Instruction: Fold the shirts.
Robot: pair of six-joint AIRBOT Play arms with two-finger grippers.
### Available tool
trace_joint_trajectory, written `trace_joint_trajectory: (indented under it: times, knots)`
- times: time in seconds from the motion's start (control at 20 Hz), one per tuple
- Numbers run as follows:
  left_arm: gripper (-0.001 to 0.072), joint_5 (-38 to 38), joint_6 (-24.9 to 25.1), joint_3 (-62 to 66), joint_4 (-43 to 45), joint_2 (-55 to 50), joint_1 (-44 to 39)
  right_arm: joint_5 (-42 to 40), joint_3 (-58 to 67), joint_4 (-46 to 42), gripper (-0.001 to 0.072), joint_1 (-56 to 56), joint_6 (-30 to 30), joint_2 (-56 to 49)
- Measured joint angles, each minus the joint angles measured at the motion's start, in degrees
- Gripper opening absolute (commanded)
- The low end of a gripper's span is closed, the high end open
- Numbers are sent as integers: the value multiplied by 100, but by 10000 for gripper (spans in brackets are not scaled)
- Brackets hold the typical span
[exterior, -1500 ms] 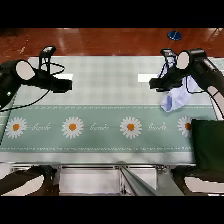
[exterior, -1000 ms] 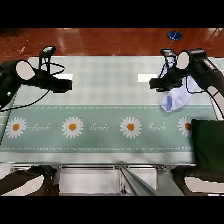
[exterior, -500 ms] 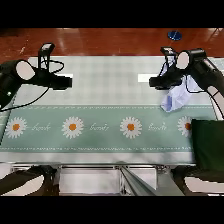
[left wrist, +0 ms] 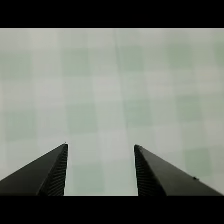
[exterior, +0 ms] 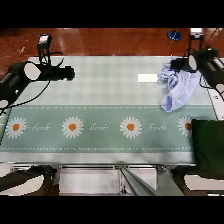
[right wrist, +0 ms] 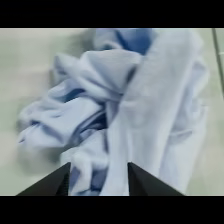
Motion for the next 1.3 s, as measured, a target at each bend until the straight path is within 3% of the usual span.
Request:
trace_joint_trajectory:
  times: [0.15,0.55,0.65,0.8,1.05,1.3]
  knots:
    - [509,105,0,0,-2,-66,0,-186,2,573,416,-767,160,-157]
    - [508,-262,28,0,-2,-162,26,66,2,2229,397,-1373,-962,-905]
    - [508,-662,105,0,-2,-116,109,313,4,2479,298,-1392,-1150,-1069]
    - [507,-1423,221,0,0,46,271,691,11,2962,23,-1408,-1591,-1215]
    - [506,-2404,540,-173,4,782,579,1523,540,4291,21,-1338,-2809,-1091]
    - [507,-2588,671,-1001,-164,2251,680,1506,1897,4767,21,-951,-3331,-57]
